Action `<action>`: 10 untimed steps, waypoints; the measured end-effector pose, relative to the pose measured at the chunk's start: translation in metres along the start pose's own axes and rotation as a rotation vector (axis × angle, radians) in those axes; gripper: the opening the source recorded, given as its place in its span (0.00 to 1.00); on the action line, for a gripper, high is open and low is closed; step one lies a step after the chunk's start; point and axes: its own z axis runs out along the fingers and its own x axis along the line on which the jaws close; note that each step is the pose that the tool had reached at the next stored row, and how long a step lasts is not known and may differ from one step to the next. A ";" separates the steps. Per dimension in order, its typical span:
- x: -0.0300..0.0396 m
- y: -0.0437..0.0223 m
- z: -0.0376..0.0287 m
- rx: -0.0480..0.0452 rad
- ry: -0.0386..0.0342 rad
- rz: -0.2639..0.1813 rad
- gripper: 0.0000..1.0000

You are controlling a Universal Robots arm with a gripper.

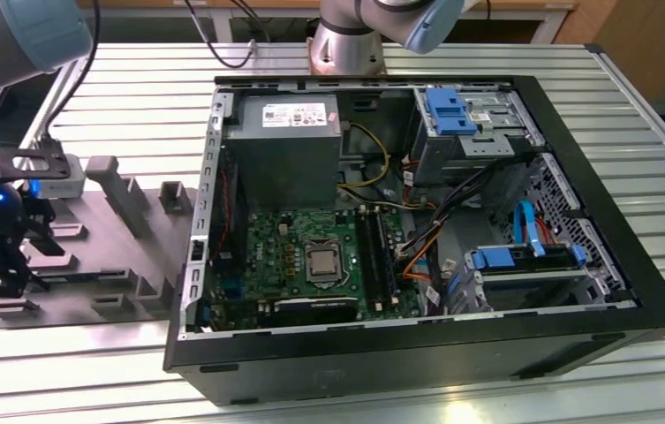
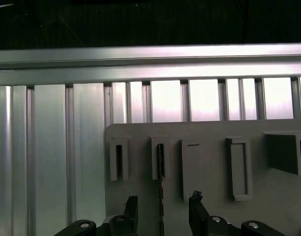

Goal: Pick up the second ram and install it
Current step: 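Pick up the second ram and move it above second insertion slot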

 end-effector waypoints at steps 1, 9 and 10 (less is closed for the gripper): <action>0.0000 0.0000 0.0005 0.0003 -0.0001 0.000 0.53; 0.0002 0.0007 0.0050 0.0012 -0.0001 0.000 0.53; 0.0003 0.0008 0.0057 0.0013 0.0000 0.000 0.53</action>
